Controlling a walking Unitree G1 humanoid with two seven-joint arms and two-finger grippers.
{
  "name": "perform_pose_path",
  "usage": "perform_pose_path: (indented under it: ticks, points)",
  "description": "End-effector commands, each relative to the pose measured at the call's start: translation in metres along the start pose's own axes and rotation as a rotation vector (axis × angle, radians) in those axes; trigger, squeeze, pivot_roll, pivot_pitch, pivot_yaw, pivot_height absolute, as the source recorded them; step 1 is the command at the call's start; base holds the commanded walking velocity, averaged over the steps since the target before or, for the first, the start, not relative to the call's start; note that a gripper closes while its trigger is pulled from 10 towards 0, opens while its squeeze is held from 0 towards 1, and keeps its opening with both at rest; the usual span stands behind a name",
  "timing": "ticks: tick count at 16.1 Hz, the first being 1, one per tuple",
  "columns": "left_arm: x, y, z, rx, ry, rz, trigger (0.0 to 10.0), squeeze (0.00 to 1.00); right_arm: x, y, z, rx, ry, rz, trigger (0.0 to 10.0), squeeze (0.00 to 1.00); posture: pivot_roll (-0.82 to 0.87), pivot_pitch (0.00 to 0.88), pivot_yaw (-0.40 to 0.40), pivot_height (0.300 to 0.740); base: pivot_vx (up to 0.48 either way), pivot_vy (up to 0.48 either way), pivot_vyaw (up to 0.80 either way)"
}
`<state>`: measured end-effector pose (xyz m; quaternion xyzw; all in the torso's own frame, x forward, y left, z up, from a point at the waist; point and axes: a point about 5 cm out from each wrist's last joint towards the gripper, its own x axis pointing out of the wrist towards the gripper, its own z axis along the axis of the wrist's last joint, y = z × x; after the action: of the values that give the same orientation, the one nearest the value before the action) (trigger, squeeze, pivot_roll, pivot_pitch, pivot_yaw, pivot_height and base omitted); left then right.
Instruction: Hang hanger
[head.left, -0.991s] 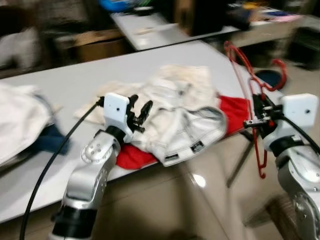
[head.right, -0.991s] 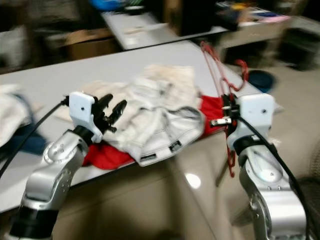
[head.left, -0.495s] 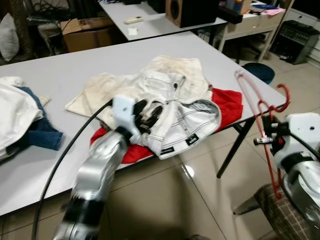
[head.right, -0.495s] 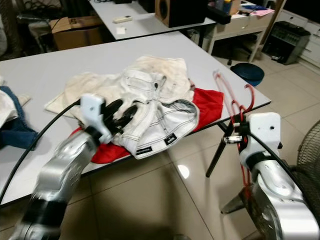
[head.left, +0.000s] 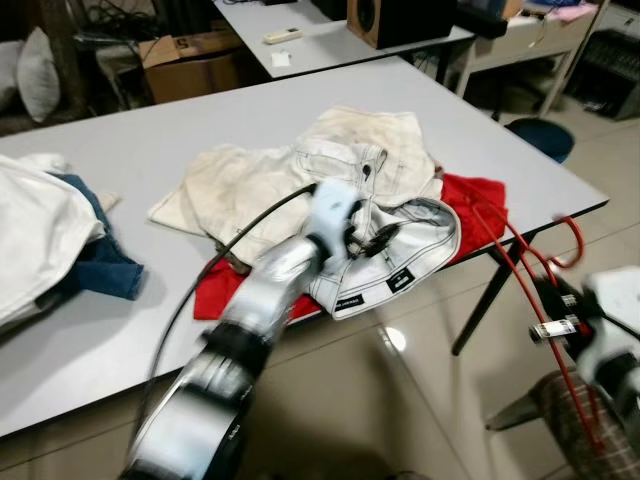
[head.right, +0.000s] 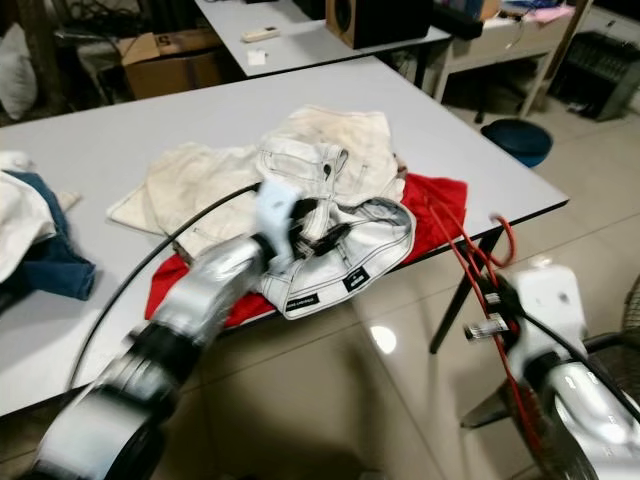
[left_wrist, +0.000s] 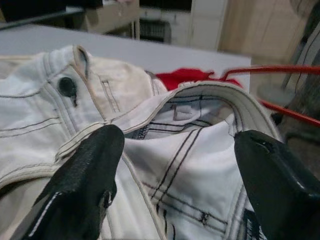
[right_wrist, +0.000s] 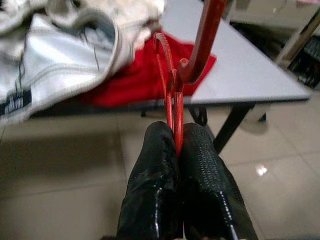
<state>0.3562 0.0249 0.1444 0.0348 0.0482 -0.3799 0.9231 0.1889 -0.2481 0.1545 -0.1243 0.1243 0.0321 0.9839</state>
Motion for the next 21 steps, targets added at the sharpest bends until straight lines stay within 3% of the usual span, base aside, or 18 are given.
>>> perform_pose_path:
  ticks: [1,3,5,7,8,9,11,15,21]
  points:
    - [0.001,0.004,-0.008,0.043,0.053,0.051,10.0,0.0,-0.005,-0.002,0.009,-0.017,-0.04,-0.006,10.0,0.0,-0.31,0.089,0.1,0.74,0.0,0.0,0.0]
    - [0.001,0.017,-0.012,0.145,0.114,0.161,10.0,0.0,-0.01,-0.002,0.009,-0.023,-0.044,-0.013,10.0,0.0,-0.33,0.092,0.116,0.74,0.0,0.0,0.0]
    - [0.0,0.018,-0.018,0.144,0.137,0.152,10.0,0.0,-0.011,-0.002,0.009,-0.025,-0.045,-0.011,10.0,0.0,-0.32,0.091,0.115,0.74,0.0,0.0,0.0]
    - [-0.001,0.019,-0.026,0.197,0.191,0.152,9.8,0.0,-0.008,0.0,0.01,-0.03,-0.048,-0.001,10.0,0.0,-0.31,0.091,0.11,0.74,0.0,0.0,0.0]
    - [-0.002,0.023,-0.029,0.223,0.214,0.183,2.6,0.0,-0.006,0.001,0.012,-0.032,-0.052,0.005,10.0,0.0,-0.31,0.093,0.107,0.74,0.0,0.0,0.0]
    - [-0.005,0.029,-0.031,0.234,0.239,0.232,0.0,0.0,-0.005,0.001,0.013,-0.034,-0.057,0.01,10.0,0.0,-0.31,0.093,0.105,0.74,0.0,0.0,0.0]
    - [-0.011,0.043,-0.031,0.297,0.268,0.332,0.0,0.0,-0.003,0.003,0.014,-0.04,-0.062,0.023,10.0,0.0,-0.3,0.093,0.101,0.74,0.0,0.0,0.0]
    - [-0.015,0.053,-0.029,0.354,0.297,0.369,0.0,0.0,-0.002,0.002,0.015,-0.048,-0.065,0.027,10.0,0.0,-0.3,0.093,0.099,0.74,0.0,0.0,0.0]
    - [-0.014,0.052,-0.026,0.228,0.238,0.352,0.0,0.0,-0.002,0.0,0.016,-0.043,-0.076,0.023,10.0,0.0,-0.3,0.091,0.099,0.74,0.0,0.0,0.0]
